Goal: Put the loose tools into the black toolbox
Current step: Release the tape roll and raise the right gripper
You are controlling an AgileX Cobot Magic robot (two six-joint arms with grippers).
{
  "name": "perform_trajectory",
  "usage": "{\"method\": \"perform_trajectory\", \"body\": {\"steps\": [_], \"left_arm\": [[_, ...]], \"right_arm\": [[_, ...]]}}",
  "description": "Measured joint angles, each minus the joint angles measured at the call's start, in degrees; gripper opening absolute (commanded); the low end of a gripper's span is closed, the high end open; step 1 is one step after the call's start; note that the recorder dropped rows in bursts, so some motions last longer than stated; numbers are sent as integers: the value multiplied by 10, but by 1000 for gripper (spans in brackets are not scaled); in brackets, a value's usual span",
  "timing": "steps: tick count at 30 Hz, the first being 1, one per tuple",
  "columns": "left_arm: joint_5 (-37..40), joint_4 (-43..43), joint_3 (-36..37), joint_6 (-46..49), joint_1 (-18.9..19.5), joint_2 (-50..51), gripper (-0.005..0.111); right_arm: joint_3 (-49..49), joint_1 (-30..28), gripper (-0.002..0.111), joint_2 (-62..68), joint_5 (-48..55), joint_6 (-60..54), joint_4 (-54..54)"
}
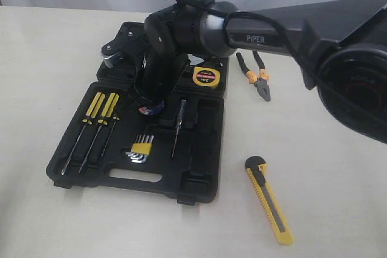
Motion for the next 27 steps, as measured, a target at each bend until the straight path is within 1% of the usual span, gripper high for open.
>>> {"method": "perform_trajectory", "body": {"steps": [8,18,23,27], "left_arm": [[0,0,0,0,0,0,0],[0,0,0,0,0,0,0],[0,0,0,0,0,0,0],[0,0,0,0,0,0,0]], "right_arm": [[1,0,-1,-34,31,0,0],[1,0,-1,-148,107,4,-9],[3,0,-1,-205,151,25,-25],[34,-2,-1,-259,162,33,-26]]}}
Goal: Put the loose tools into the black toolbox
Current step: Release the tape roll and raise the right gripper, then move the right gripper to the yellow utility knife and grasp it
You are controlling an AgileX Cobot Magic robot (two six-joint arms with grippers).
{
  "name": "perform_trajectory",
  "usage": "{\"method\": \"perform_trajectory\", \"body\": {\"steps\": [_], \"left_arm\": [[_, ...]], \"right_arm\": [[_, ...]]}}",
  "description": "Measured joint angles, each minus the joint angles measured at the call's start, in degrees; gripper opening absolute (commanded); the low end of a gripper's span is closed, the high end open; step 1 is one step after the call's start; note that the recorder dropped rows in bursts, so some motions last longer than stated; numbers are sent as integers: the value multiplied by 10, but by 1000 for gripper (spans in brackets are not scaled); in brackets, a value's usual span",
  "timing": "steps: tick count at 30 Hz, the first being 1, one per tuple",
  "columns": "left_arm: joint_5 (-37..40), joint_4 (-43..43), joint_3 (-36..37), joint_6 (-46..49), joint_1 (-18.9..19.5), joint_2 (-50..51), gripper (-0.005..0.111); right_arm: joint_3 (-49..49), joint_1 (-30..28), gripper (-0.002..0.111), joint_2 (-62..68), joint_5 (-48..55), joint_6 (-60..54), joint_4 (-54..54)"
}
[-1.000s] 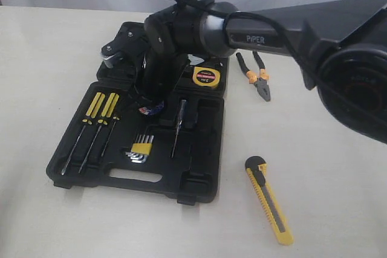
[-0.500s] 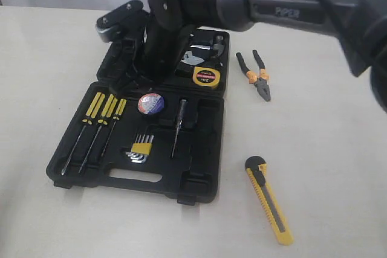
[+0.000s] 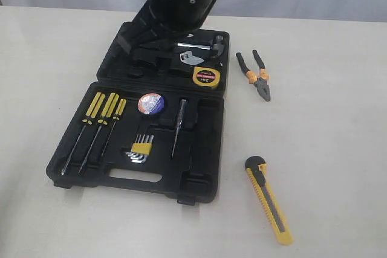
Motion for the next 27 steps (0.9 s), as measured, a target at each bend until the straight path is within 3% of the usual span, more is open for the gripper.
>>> {"method": "perform_trajectory", "body": {"steps": [9,19,27], "left_arm": [[0,0,0,0,0,0,0],[0,0,0,0,0,0,0],[0,0,0,0,0,0,0]], "right_arm": [[184,-64,-1,-147,-19,38,-3],[386,-67,-1,-265,-49,114,-1],[533,-62,-1,-346,-149,178,-1]]}}
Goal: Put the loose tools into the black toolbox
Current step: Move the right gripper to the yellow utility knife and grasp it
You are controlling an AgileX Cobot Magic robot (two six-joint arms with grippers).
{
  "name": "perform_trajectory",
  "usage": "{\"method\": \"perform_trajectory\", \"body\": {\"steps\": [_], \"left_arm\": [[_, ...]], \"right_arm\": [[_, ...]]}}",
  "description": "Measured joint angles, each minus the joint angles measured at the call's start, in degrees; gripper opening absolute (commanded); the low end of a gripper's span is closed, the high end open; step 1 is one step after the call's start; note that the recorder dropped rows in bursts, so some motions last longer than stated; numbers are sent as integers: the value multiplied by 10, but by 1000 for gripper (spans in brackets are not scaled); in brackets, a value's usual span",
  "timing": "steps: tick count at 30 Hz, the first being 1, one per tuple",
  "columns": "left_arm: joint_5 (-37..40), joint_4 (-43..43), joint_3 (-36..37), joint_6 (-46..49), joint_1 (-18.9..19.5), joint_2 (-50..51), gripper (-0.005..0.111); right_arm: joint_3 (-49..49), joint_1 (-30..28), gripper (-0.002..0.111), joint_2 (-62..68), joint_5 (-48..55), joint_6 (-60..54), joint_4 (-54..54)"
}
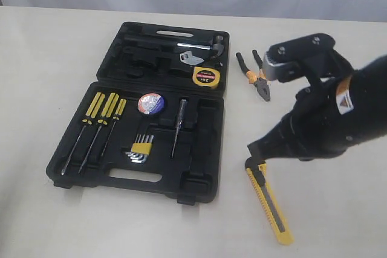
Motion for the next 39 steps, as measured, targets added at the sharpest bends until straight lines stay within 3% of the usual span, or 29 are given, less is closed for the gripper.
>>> {"method": "perform_trajectory", "body": {"steps": [8,21,24,28,30,33,39], "left_arm": [[0,0,0,0,0,0,0],[0,0,0,0,0,0,0],[0,0,0,0,0,0,0],[0,0,0,0,0,0,0],[0,0,0,0,0,0,0],[0,0,0,0,0,0,0],[0,0,0,0,0,0,0]], "right_arm": [[128,26,-1,-34,-133,70,0],[147,27,1,-34,-189,89,-25],[147,27,14,-34,-169,91,-26],[147,27,50,-34,-115,91,-26],[147,27,63,-34,-88,91,-26],[147,27,65,-34,-69,92,-26],[147,27,59,-31,-83,110,-27]]}}
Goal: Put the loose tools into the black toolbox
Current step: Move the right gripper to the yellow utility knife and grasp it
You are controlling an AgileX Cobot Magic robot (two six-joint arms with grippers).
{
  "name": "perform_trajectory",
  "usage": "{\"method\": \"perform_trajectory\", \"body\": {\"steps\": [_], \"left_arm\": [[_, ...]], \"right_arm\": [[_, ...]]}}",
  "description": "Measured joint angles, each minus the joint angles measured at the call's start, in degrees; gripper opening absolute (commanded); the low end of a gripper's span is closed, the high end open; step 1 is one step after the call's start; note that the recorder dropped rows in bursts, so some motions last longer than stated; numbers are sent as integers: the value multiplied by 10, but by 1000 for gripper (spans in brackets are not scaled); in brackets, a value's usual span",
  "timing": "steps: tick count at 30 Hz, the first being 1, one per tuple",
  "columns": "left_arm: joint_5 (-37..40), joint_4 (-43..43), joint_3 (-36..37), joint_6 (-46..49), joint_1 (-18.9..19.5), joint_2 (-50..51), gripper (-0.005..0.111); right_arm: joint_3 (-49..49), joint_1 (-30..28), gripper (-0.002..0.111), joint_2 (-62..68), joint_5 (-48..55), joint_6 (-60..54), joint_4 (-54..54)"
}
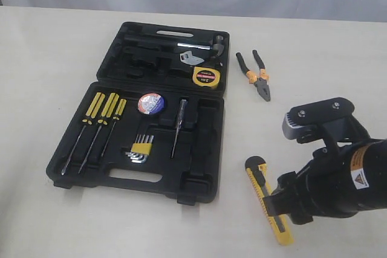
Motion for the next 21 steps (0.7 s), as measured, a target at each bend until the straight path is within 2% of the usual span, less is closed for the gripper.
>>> {"method": "perform_trajectory", "body": {"steps": [11,21], "left_arm": [[0,0,0,0,0,0,0],[0,0,0,0,0,0,0]], "right_arm": [[-84,0,59,145,-2,18,-35],[-101,0,59,230,-38,36,-35]]}}
